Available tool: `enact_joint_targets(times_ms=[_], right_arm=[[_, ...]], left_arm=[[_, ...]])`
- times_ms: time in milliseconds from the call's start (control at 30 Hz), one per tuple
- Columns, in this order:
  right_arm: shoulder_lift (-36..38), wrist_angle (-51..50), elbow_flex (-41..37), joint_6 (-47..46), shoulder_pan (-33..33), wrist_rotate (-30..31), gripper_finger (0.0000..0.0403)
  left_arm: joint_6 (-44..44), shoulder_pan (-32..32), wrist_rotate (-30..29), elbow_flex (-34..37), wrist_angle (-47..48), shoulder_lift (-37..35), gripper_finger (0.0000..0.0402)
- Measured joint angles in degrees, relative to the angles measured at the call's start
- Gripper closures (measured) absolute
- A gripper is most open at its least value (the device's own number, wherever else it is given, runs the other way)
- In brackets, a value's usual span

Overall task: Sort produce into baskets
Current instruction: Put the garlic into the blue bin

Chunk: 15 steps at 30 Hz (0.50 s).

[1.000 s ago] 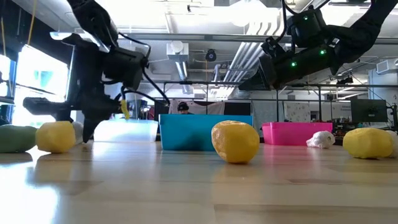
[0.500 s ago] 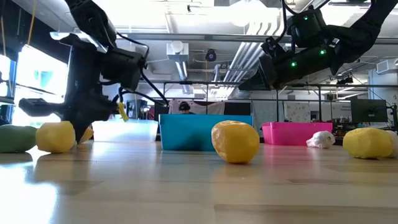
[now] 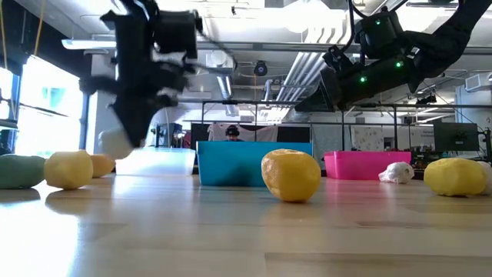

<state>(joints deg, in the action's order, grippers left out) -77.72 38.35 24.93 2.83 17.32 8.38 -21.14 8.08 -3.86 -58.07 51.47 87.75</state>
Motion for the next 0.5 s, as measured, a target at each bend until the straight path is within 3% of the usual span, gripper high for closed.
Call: enact_joint_targets(times_ms=[233, 500], right_arm=[[-0.01, 0.0, 0.0, 0.0, 0.0, 0.0, 0.0403], [0.01, 0.0, 0.0, 0.02, 0.0, 0.0, 0.0403]], left_arm=[[12.31, 1.84, 12.64, -2.86, -12.76, -1.38, 0.0401], [18.0, 1.2, 14.5, -3.36, -27.59, 2.86, 0.0401]])
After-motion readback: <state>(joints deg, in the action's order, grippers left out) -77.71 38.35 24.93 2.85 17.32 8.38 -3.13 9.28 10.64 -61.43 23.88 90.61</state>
